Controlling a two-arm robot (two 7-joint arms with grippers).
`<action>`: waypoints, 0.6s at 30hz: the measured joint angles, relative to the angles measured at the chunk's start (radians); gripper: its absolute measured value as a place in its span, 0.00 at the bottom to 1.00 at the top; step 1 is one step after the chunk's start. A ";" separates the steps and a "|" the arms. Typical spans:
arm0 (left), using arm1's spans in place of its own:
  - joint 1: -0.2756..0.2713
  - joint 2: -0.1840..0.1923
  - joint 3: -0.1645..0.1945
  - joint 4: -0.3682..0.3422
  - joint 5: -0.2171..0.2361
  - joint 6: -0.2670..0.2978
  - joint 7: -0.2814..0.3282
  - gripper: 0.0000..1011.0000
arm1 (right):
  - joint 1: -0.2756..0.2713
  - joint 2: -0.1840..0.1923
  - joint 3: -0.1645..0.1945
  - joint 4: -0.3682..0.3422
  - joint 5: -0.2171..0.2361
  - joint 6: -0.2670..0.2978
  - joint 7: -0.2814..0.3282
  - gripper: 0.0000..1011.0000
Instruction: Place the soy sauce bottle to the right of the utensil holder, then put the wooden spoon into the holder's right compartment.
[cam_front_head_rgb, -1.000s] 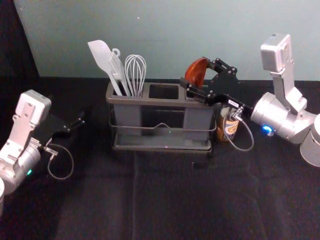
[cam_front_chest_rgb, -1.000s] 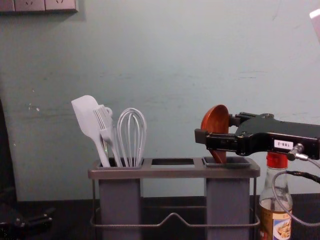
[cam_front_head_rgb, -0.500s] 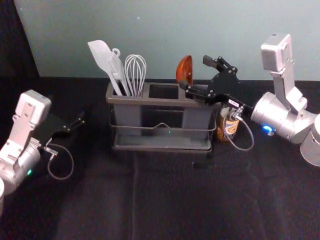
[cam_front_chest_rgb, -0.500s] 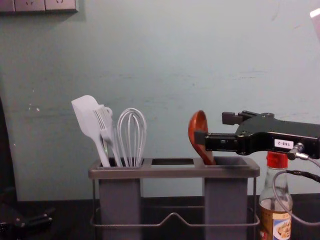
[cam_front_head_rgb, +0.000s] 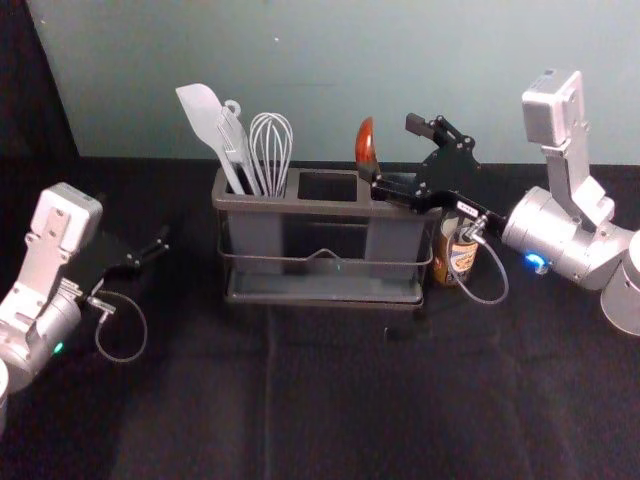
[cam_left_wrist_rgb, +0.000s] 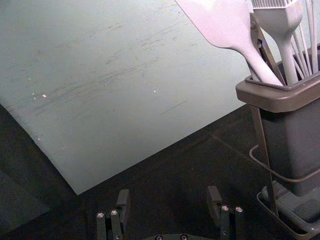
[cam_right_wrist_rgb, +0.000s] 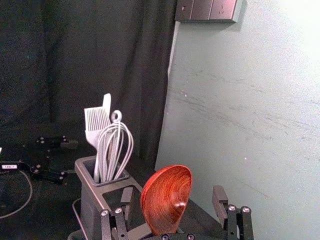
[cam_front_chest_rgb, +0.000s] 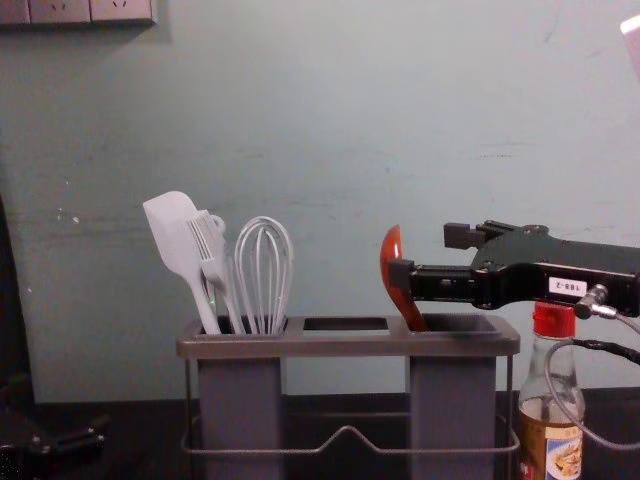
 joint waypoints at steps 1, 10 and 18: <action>0.000 0.000 0.000 0.000 0.000 0.000 0.000 0.99 | 0.000 0.001 0.000 -0.001 0.000 0.001 0.000 0.99; 0.000 0.000 0.000 0.000 0.000 0.000 0.000 0.99 | -0.028 0.027 0.025 -0.091 0.012 0.020 -0.010 0.99; 0.000 0.000 0.000 0.000 0.000 0.000 0.000 0.99 | -0.105 0.048 0.088 -0.224 0.030 0.039 -0.081 0.99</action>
